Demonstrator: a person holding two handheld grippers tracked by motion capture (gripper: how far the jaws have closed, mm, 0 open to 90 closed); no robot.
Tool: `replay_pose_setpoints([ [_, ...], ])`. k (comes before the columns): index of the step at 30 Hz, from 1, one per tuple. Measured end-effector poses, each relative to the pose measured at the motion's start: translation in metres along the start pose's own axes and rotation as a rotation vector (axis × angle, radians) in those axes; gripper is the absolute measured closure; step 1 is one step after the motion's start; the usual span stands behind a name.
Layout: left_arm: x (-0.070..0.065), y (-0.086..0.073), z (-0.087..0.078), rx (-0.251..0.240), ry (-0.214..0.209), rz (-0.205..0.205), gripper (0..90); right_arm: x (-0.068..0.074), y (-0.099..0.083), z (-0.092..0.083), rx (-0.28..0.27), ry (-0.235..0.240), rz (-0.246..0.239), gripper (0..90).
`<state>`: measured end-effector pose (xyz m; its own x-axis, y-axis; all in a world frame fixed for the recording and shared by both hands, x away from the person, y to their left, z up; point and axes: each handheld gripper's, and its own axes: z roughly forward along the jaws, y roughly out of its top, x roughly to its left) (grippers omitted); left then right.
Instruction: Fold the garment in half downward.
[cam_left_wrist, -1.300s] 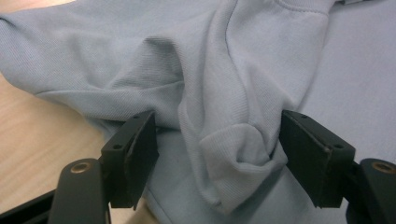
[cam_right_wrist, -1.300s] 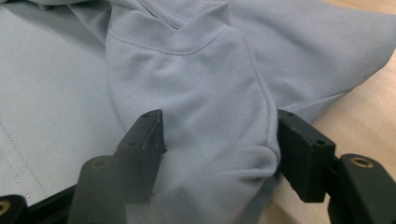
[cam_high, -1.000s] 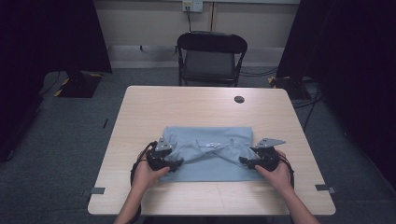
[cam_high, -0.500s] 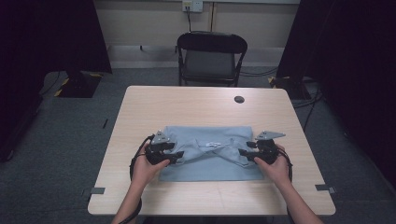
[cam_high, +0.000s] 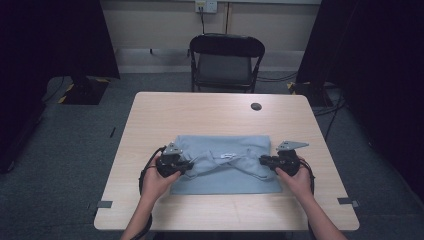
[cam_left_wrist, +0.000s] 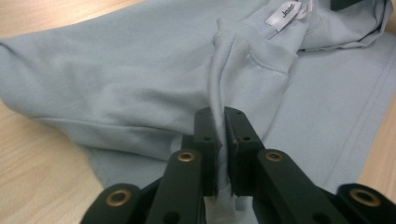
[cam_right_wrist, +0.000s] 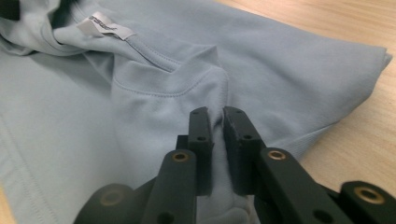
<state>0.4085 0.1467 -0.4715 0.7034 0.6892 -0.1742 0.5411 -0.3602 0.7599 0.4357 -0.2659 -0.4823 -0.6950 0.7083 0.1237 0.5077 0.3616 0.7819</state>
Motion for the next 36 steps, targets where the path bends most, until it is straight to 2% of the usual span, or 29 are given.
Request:
replay_pose_setpoints([
  [2,-0.001,0.001,-0.003,0.010,0.002,0.005,86.6,0.000,0.001,-0.002,-0.006,0.018,0.008,82.7],
  [7,0.000,0.004,-0.014,-0.017,0.007,-0.004,86.9,0.001,0.004,-0.012,-0.032,0.029,-0.002,83.4],
  [13,-0.005,0.002,-0.027,-0.028,0.008,0.030,86.6,0.007,0.004,-0.028,-0.061,0.050,-0.034,83.3],
  [22,-0.013,-0.017,-0.033,-0.018,-0.022,0.023,85.6,0.022,-0.014,-0.038,-0.040,0.084,-0.077,82.3],
  [26,-0.013,-0.026,-0.032,-0.009,-0.037,0.011,83.5,0.026,-0.020,-0.039,-0.039,0.097,-0.070,79.6],
  [29,-0.012,-0.029,-0.029,-0.010,-0.036,0.012,75.2,0.029,-0.022,-0.038,-0.033,0.109,-0.061,71.9],
  [31,-0.013,-0.027,-0.027,-0.042,-0.032,0.024,59.9,0.030,-0.021,-0.037,-0.040,0.103,-0.064,65.8],
  [32,-0.013,-0.025,-0.026,-0.048,-0.041,0.024,55.6,0.030,-0.020,-0.037,-0.044,0.101,-0.060,63.1],
  [33,-0.014,-0.024,-0.026,-0.059,-0.045,0.017,55.0,0.030,-0.018,-0.036,-0.047,0.096,-0.060,62.0],
  [36,-0.017,-0.018,-0.023,-0.077,-0.041,0.046,48.8,0.031,-0.013,-0.033,-0.062,0.100,-0.060,58.0],
])
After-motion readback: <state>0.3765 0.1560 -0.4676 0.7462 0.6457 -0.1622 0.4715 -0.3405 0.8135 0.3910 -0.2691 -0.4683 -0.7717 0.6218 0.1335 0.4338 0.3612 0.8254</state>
